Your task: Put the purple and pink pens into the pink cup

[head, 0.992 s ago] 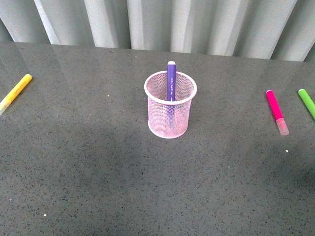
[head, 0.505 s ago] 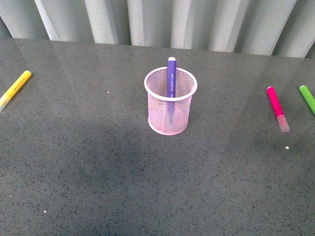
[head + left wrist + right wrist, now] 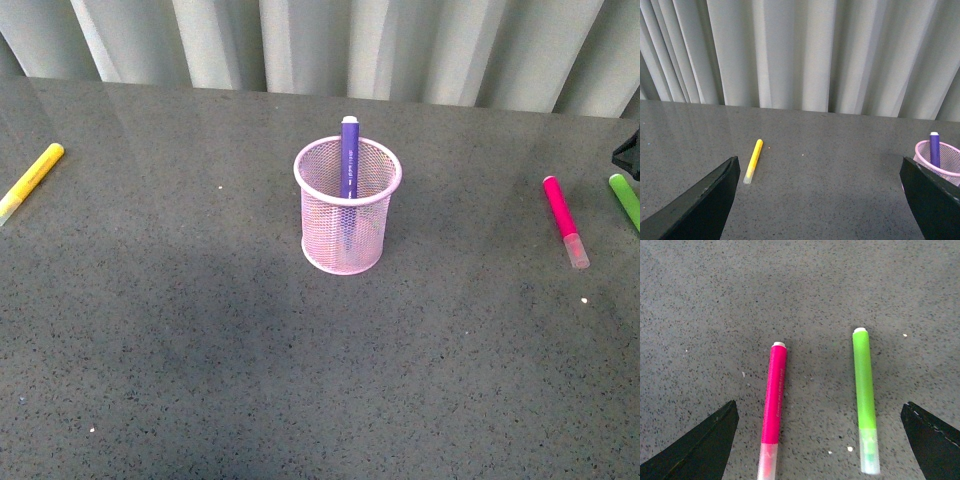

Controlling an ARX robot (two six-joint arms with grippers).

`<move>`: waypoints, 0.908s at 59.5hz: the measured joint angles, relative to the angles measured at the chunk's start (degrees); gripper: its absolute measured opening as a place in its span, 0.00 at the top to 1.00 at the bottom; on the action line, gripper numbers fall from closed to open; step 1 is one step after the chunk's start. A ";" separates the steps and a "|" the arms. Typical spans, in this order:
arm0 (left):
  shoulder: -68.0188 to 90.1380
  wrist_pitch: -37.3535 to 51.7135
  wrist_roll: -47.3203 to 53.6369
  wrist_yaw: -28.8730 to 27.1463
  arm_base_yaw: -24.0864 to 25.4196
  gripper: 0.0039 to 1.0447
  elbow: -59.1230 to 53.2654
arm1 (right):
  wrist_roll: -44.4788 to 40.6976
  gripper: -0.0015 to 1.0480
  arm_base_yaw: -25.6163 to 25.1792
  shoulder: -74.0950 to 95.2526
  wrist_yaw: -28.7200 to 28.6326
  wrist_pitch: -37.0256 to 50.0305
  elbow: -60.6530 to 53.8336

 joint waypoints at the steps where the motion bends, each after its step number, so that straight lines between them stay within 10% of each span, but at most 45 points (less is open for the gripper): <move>1: 0.00 0.00 0.00 0.02 0.00 0.06 0.00 | 0.11 0.07 0.17 0.59 0.11 0.00 0.55; 54: 0.00 0.00 0.00 0.00 0.00 0.06 0.00 | 0.42 0.07 5.25 14.69 2.67 -4.70 12.28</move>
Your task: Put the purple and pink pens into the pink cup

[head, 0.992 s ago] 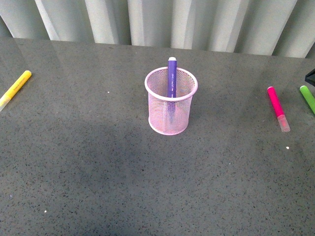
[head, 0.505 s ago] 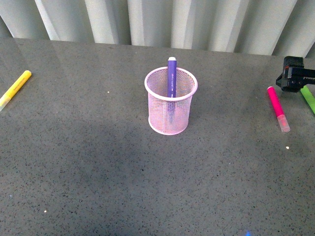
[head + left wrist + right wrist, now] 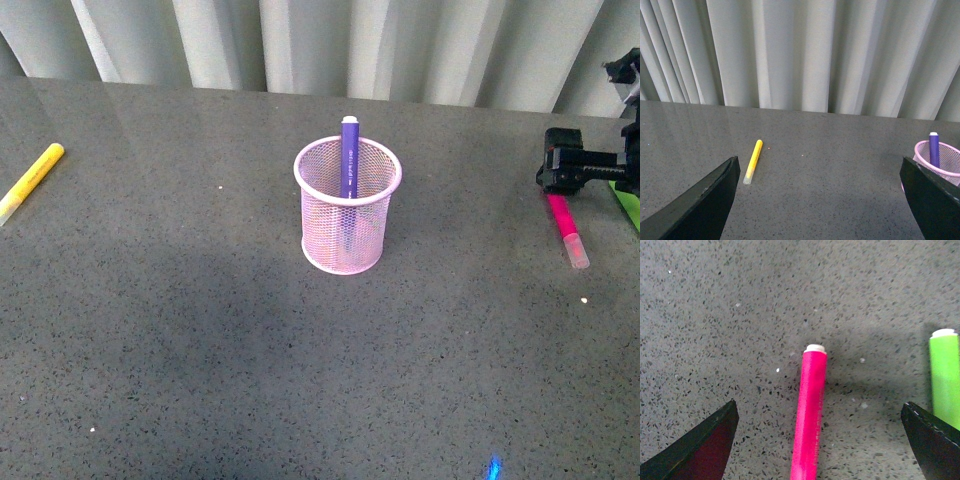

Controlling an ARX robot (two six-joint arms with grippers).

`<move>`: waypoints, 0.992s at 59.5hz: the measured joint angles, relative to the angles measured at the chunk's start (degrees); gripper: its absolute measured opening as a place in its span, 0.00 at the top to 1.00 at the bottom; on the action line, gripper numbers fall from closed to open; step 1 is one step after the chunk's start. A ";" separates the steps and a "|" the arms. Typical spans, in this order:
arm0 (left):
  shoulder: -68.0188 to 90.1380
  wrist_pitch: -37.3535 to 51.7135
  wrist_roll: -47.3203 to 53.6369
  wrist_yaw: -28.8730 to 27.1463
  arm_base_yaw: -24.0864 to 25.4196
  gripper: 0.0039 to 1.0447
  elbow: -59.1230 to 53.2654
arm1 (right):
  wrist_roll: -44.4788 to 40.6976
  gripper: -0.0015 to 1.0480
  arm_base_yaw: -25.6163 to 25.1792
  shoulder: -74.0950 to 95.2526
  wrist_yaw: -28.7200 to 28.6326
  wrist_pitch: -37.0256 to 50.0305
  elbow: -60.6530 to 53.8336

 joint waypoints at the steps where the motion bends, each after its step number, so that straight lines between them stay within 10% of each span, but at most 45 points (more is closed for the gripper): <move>1: 0.00 0.00 0.00 0.00 0.00 0.06 0.00 | 0.02 0.07 0.13 0.28 0.15 -0.09 0.00; 49: 0.00 0.00 0.00 0.00 0.00 0.06 0.00 | -0.92 0.07 2.38 5.73 2.49 -5.53 6.49; 59: 0.00 0.00 0.00 0.00 0.00 0.06 0.00 | -1.38 0.29 2.27 6.25 3.15 -5.95 7.23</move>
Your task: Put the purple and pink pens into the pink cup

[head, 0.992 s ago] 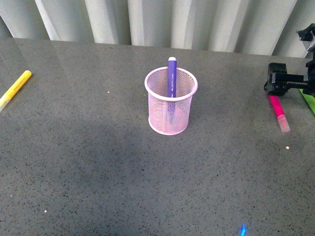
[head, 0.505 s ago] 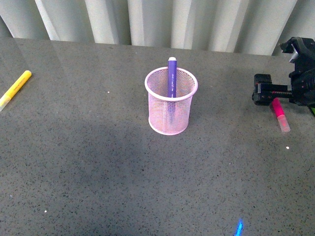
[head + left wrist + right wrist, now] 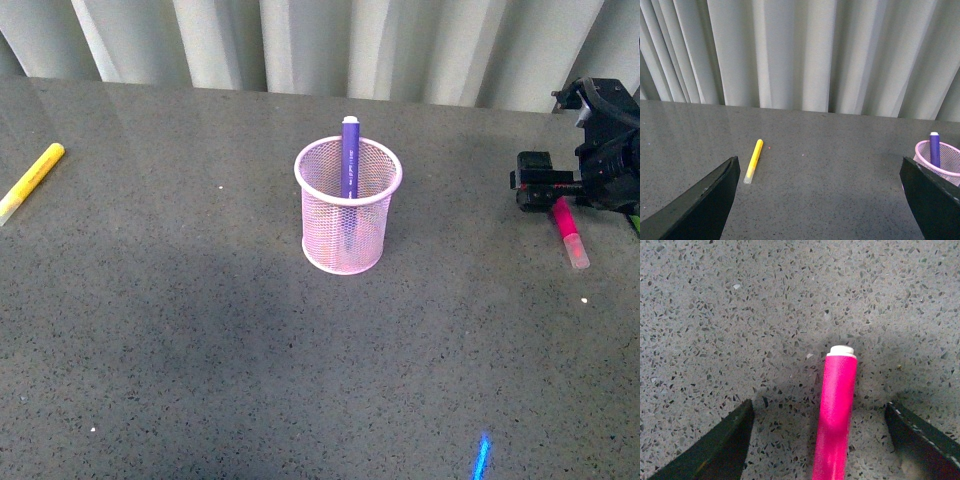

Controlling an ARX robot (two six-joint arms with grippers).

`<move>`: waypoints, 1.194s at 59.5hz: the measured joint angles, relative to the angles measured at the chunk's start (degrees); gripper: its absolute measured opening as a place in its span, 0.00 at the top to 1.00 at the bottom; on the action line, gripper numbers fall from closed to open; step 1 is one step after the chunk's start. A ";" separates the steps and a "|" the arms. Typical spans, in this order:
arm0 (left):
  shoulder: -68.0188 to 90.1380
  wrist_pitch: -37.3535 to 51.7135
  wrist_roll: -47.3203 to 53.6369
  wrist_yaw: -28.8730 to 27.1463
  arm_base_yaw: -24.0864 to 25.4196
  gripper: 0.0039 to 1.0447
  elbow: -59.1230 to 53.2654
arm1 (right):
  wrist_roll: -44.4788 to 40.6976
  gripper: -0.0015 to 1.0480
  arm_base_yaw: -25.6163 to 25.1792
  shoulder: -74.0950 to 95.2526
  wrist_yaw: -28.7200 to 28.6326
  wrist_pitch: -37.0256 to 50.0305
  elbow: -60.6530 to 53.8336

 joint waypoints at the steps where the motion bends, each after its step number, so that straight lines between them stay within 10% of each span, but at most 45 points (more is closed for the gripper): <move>1: 0.00 0.00 0.00 0.00 0.00 0.06 0.00 | -0.02 0.32 0.00 0.09 0.00 -0.11 0.13; 26: 0.00 0.00 0.00 0.00 0.00 0.06 0.00 | 1.38 0.87 0.02 0.85 -0.59 1.14 0.98; 44: 0.00 0.00 0.00 0.02 0.00 0.06 0.00 | 2.25 0.88 0.11 0.11 -0.26 7.72 -2.73; 71: 0.00 0.00 0.00 0.02 0.00 0.06 0.00 | -8.79 0.89 6.38 -12.26 -1.49 40.92 -15.58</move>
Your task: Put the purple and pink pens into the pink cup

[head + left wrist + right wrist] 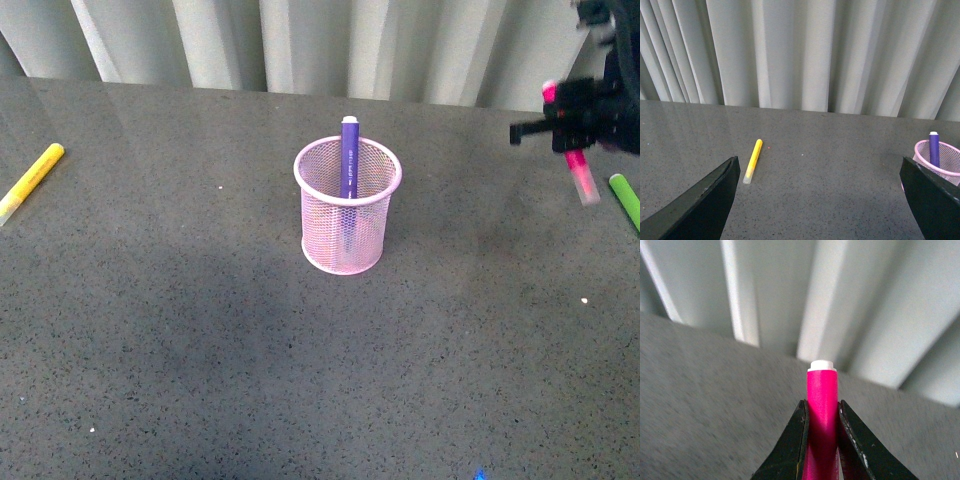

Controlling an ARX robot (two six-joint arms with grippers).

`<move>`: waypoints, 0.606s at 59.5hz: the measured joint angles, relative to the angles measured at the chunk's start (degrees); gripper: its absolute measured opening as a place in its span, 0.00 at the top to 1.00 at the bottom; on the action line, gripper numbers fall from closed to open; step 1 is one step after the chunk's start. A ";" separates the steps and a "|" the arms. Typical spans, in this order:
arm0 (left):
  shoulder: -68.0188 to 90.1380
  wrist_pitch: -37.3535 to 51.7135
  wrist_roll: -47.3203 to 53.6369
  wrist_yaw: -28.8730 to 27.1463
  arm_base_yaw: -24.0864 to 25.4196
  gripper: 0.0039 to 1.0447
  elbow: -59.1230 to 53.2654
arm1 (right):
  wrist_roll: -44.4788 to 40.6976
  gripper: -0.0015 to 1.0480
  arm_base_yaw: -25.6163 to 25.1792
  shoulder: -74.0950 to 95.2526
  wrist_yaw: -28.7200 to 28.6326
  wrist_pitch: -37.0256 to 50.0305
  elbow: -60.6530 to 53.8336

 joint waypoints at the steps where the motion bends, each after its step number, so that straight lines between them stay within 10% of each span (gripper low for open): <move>1: 0.00 0.00 0.00 -0.02 0.00 0.06 0.00 | 0.00 0.89 0.74 -0.79 -0.22 0.68 -0.02; 36: 0.00 0.00 0.00 0.00 0.00 0.06 0.00 | -8.83 0.89 22.69 6.10 2.97 27.61 -0.79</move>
